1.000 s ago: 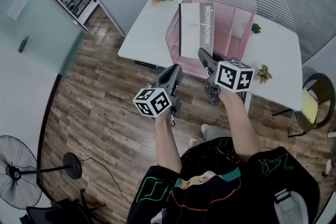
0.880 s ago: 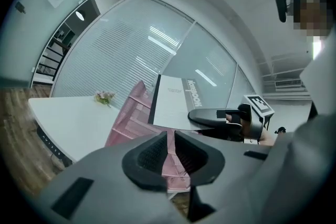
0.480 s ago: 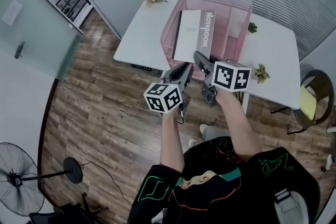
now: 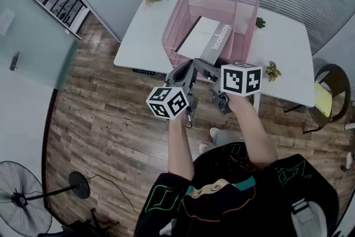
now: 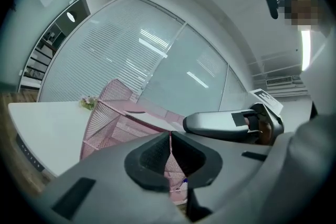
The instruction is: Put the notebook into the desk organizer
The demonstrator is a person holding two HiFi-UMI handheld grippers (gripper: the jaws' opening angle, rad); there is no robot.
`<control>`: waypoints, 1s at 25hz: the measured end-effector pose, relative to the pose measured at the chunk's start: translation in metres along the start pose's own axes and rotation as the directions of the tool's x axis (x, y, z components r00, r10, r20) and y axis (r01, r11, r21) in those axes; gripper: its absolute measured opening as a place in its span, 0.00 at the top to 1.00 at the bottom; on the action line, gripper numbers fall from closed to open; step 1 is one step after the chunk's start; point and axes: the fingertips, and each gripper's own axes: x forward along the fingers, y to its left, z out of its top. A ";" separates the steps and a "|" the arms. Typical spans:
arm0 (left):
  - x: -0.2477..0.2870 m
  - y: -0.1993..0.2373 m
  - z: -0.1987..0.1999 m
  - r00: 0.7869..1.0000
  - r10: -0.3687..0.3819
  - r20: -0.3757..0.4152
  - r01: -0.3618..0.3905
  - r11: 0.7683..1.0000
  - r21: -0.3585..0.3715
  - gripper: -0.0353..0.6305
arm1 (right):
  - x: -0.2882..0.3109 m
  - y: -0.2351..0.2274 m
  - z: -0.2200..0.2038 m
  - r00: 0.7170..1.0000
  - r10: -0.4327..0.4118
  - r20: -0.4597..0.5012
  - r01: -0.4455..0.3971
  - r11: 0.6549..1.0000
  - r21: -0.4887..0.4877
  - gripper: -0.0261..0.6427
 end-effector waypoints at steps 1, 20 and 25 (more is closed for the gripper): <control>0.001 -0.001 -0.002 1.000 -0.003 -0.007 0.003 1.000 0.001 0.94 | -0.002 -0.001 -0.002 1.000 -0.002 -0.006 0.002 1.000 -0.003 0.65; -0.005 0.001 0.010 0.997 -0.004 0.072 0.005 1.000 -0.017 0.94 | -0.021 -0.028 0.000 0.998 -0.055 0.036 0.052 0.995 0.084 0.91; -0.007 -0.005 0.017 0.996 0.001 0.091 -0.001 1.000 -0.004 0.94 | -0.023 -0.026 -0.002 0.999 -0.033 0.040 0.028 0.992 0.120 0.83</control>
